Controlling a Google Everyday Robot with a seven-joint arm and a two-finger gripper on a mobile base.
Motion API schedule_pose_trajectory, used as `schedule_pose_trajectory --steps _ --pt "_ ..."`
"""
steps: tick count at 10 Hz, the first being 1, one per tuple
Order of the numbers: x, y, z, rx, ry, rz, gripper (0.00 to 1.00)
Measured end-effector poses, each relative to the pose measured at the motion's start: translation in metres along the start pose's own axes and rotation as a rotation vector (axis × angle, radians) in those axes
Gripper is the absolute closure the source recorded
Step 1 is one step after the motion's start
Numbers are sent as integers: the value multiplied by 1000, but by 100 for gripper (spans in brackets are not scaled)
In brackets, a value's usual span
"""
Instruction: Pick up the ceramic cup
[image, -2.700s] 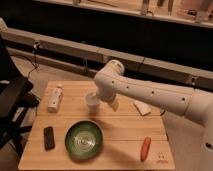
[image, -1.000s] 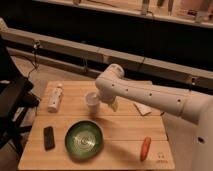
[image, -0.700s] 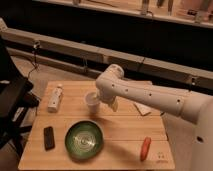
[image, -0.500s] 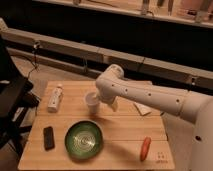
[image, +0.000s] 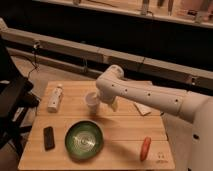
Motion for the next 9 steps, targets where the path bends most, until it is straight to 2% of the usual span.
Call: schedule_pose_trajectory --steps 9 --pt "6 -2 9 -1 -3 -1 20"
